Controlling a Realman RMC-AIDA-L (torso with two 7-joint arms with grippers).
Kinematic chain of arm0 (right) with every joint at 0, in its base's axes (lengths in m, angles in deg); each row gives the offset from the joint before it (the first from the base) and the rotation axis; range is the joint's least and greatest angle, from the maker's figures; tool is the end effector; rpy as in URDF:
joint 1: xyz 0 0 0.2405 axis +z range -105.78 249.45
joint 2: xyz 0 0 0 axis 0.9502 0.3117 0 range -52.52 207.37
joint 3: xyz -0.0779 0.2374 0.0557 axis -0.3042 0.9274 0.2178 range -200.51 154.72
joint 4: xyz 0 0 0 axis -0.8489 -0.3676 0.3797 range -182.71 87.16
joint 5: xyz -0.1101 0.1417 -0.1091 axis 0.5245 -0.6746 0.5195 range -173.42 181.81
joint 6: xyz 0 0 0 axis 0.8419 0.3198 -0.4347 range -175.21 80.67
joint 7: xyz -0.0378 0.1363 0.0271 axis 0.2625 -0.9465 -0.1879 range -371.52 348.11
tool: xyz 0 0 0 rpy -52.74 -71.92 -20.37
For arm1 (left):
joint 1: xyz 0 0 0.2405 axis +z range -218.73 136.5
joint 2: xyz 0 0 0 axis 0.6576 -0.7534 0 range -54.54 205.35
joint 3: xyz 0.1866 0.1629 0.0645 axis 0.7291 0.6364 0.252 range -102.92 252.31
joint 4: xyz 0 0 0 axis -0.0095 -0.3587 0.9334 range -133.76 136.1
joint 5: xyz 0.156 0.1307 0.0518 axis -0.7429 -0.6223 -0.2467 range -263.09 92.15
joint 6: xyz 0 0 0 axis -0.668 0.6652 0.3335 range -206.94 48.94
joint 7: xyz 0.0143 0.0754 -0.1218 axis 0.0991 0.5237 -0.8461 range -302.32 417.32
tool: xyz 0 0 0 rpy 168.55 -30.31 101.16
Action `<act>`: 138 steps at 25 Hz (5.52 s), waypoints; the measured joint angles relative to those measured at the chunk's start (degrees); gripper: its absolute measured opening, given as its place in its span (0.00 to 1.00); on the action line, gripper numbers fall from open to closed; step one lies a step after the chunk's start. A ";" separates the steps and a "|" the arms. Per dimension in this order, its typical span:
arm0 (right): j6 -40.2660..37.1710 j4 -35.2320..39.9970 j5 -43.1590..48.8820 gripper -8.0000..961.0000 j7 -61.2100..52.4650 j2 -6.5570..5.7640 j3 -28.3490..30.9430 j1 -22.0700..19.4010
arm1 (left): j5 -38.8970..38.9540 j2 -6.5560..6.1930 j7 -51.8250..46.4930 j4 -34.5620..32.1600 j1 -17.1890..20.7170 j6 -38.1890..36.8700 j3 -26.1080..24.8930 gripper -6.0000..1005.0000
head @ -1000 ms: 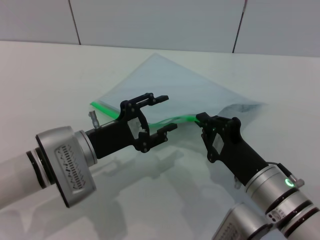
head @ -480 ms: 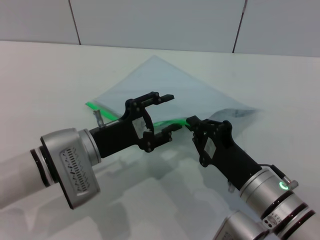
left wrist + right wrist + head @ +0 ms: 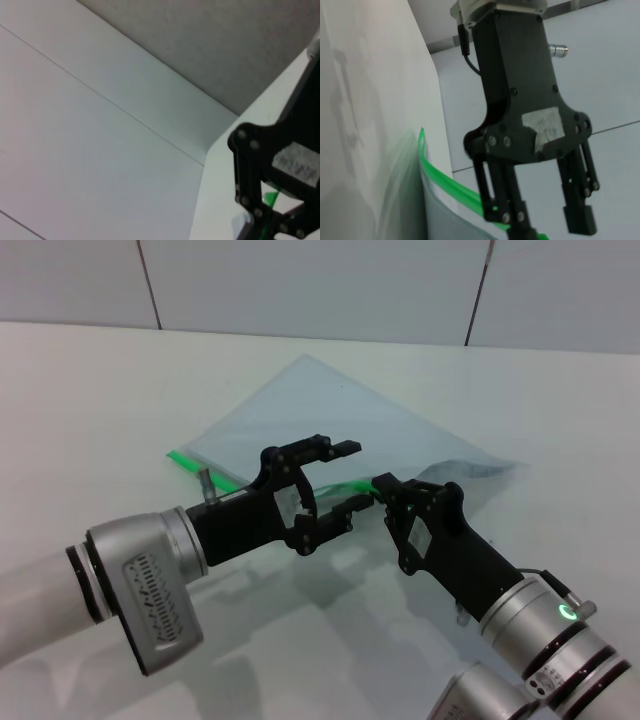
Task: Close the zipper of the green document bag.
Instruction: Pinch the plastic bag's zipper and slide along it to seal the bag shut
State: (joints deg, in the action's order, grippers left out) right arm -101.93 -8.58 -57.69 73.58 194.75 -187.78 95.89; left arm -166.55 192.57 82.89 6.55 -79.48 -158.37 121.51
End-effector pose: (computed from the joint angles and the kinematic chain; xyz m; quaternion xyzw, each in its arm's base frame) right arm 0.2177 0.2718 -0.1371 -0.7793 -0.3754 0.0002 0.5017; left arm -0.2485 0.3184 -0.0757 -0.8499 0.3113 -0.1871 0.3819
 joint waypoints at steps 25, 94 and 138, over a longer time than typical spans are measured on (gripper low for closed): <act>0.81 0.09 0.62 0.03 -0.51 0.00 0.00 -0.06 | 0.32 -0.18 1.41 -0.08 0.82 -0.82 -0.25 0.51; 0.01 -0.35 2.48 0.03 -0.82 -0.18 0.00 -0.33 | -0.17 -0.09 2.04 -0.02 0.67 1.68 0.12 0.34; 0.25 -0.34 3.77 0.03 -0.82 -0.17 0.00 -0.32 | -1.72 0.00 3.61 -0.02 0.48 1.73 0.29 0.18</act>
State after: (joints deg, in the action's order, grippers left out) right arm -101.68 -8.93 -53.93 72.76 194.58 -187.77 95.57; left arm -168.27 192.57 86.51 6.53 -79.00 -156.64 121.80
